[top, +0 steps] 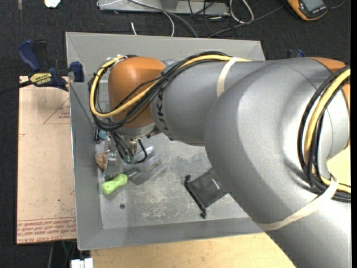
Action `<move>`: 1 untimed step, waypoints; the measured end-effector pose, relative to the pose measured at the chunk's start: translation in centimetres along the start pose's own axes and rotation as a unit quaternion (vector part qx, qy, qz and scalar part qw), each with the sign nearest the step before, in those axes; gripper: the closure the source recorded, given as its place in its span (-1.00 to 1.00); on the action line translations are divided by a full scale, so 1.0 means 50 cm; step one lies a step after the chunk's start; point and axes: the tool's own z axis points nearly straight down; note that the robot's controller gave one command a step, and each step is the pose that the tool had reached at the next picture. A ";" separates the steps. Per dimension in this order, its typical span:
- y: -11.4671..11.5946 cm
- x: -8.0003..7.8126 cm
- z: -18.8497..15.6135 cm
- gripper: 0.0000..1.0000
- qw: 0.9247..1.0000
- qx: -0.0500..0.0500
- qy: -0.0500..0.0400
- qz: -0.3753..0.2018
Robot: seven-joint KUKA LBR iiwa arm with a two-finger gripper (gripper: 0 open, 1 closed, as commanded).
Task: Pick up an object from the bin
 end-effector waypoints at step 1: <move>0.000 0.000 -0.001 1.00 1.000 0.000 0.000 0.000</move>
Offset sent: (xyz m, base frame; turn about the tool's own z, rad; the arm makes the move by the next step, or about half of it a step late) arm 0.0001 0.0001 0.0392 0.0000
